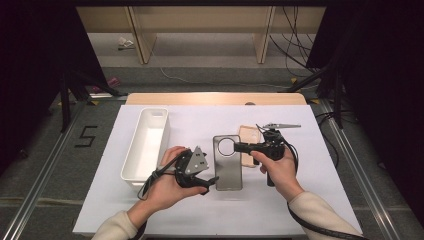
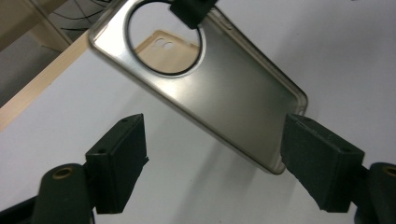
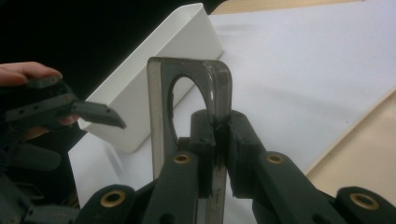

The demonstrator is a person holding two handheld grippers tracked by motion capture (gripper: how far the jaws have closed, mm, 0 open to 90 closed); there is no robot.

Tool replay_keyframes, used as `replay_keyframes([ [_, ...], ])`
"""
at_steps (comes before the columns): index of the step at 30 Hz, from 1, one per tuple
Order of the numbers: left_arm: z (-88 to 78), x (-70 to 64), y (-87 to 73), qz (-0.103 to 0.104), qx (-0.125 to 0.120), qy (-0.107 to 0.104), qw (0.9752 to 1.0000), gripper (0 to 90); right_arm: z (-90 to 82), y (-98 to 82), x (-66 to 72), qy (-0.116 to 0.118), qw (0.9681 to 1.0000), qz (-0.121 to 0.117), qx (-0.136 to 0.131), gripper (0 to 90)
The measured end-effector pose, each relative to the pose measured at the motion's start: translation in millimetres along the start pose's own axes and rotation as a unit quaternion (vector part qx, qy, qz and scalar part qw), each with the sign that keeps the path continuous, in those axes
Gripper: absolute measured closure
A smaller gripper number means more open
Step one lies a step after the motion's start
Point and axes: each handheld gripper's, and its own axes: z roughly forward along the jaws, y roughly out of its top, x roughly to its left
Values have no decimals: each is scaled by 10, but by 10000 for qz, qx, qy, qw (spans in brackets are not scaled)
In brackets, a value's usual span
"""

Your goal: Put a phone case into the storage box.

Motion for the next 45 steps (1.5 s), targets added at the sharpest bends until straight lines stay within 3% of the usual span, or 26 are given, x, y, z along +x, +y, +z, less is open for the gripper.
replay_keyframes([
  [4, -4, 46, -49, -309, -157, 103, 9993, 241, -21, -3, 16, -5, 10000, -62, -41, 826],
  [8, -22, 96, -91, -662, -347, 204, 9970, 244, -54, -7, 30, -19, 9999, -81, -75, 826],
  [15, -25, 139, -135, -996, -495, 261, 9935, 258, -74, -22, 44, -25, 9999, -120, -90, 825],
  [18, -27, 157, -146, -1182, -582, 284, 9909, 274, -83, -23, 65, -34, 9998, -159, -114, 825],
  [22, -44, 191, -151, -1471, -754, 335, 9857, 292, -82, -34, 77, -31, 9998, -168, -110, 825],
  [26, -69, 220, -144, -1634, -878, 397, 9818, 342, -76, -49, 101, -41, 9997, -195, -111, 825],
  [30, -76, 224, -124, -1728, -952, 384, 9796, 360, -74, -57, 116, -25, 9997, -207, -118, 825],
  [33, -81, 223, -87, -1886, -973, 389, 9764, 390, -63, -62, 129, -24, 9996, -233, -125, 825],
  [34, -84, 225, -63, -1979, -999, 424, 9742, 421, -56, -64, 137, -25, 9997, -228, -122, 825],
  [39, -87, 225, -5, -2041, -1087, 405, 9721, 440, -47, -70, 152, -17, 9997, -238, -113, 825],
  [45, -48, 207, 68, -2035, -1111, 395, 9720, 478, -39, -76, 165, -16, 9997, -233, -120, 824],
])
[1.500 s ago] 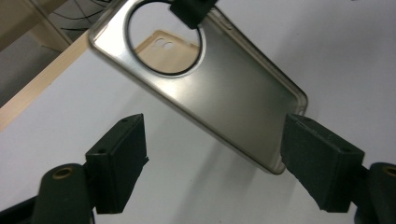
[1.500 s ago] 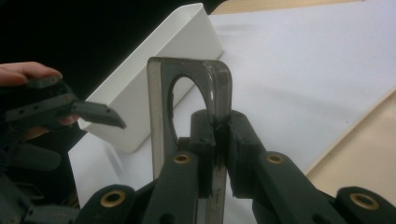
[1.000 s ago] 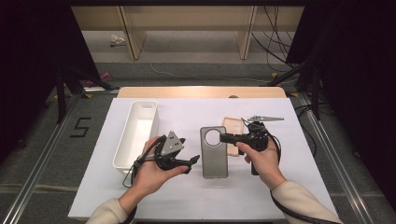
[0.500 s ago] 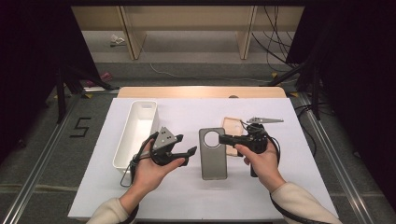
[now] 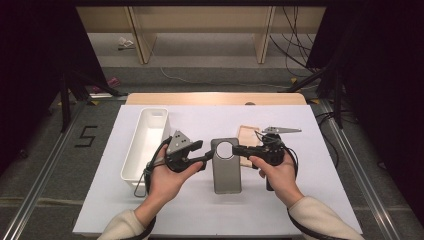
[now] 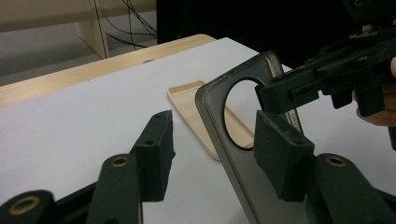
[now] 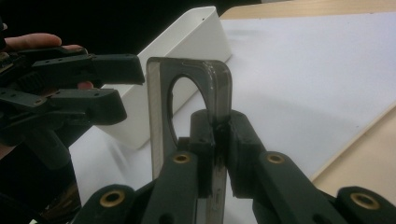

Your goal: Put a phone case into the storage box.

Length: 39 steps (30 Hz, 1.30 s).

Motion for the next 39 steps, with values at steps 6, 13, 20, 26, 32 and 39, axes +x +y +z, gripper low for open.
replay_keyframes([
  [6, 27, -6, 9, -73, 45, 54, 9999, 508, -3, 1, 4, -18, 10000, -4, -27, 824],
  [13, 39, 10, 16, -149, 42, 107, 9998, 540, -1, 0, 6, -30, 10000, 4, -46, 823],
  [20, 66, 18, 24, -226, 28, 127, 9997, 575, 12, -4, 10, -40, 10000, 8, -42, 824],
  [26, 105, 0, 34, -312, 25, 138, 9994, 619, 17, -5, 18, -60, 10000, 4, -61, 824],
  [32, 152, -9, 38, -378, 71, 217, 9990, 683, 20, -7, 20, -67, 9999, -33, -102, 823],
  [39, 176, 7, 30, -498, 69, 205, 9985, 727, 23, -5, 34, -62, 9999, -55, -116, 824],
])
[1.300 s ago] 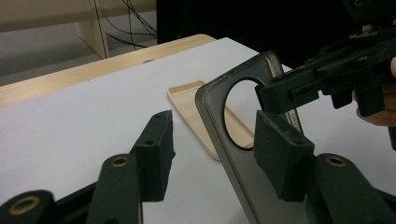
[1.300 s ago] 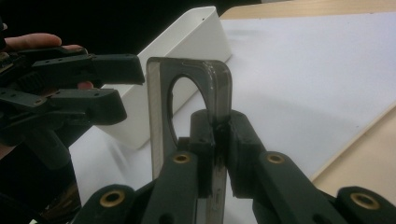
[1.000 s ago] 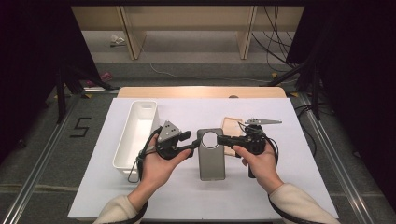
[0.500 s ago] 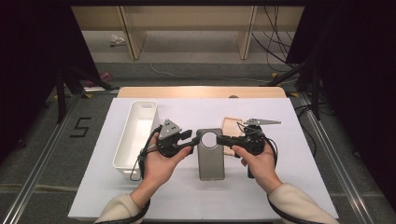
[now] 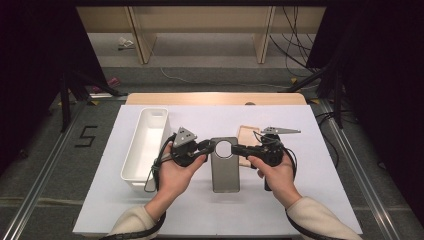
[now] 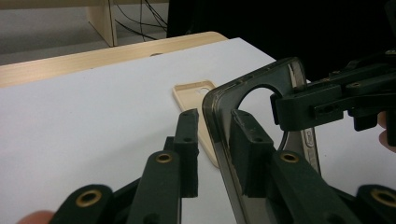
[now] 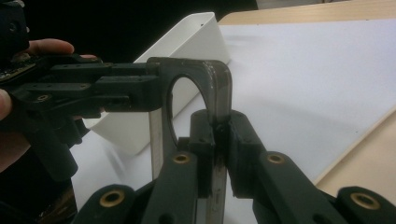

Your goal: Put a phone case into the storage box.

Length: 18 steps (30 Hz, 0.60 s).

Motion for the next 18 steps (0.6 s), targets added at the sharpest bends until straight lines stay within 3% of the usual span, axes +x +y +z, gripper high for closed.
replay_keyframes([
  [9, 21, 0, 5, -97, -21, 1, 10000, 762, 7, -3, 20, -7, 10000, -37, -6, 822],
  [18, -30, 11, 22, -178, -237, 41, 9996, 841, 24, -12, 47, -21, 9998, -174, 11, 814],
])
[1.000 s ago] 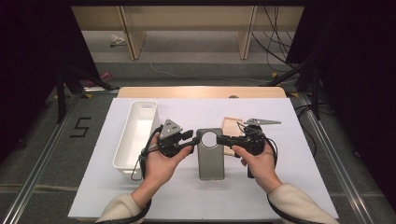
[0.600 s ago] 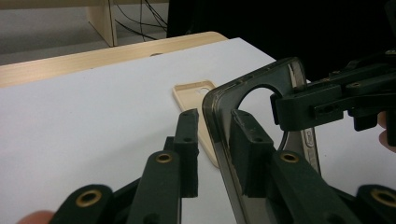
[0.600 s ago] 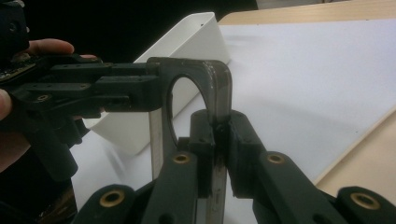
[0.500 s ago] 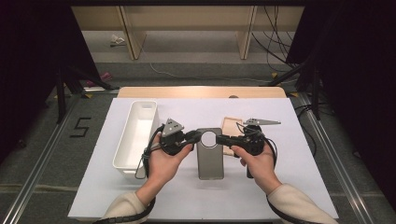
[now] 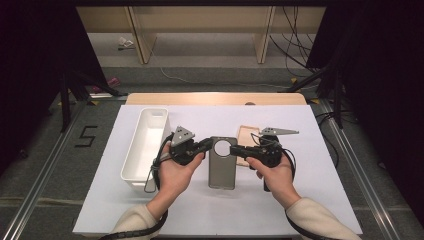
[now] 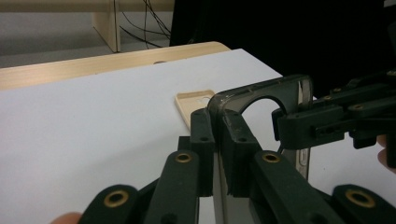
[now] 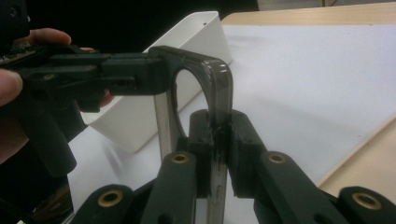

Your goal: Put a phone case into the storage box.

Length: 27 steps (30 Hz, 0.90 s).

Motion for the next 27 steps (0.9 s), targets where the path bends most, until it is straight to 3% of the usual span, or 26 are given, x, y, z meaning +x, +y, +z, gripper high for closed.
replay_keyframes([
  [9, -26, -52, 12, 287, -159, 171, 9993, 849, 11, 0, 19, -28, 10000, -83, -43, 780],
  [11, -27, -47, 20, 350, -177, 244, 9989, 849, 13, 4, 24, -45, 9999, -120, -29, 732],
  [17, -36, 9, 43, 360, -217, 392, 9984, 849, 22, 20, 55, -157, 9993, -345, -25, 445],
  [19, -42, 25, 45, 392, -205, 426, 9981, 849, 28, 24, 63, -42, 9992, -391, -66, 364],
  [20, -52, 40, 51, 395, -225, 448, 9980, 849, 22, 35, 89, -31, 9981, -604, -69, 309],
  [27, -102, 87, 90, 395, -317, 523, 9973, 848, -15, 43, 109, -107, 9950, -992, -40, 206],
])
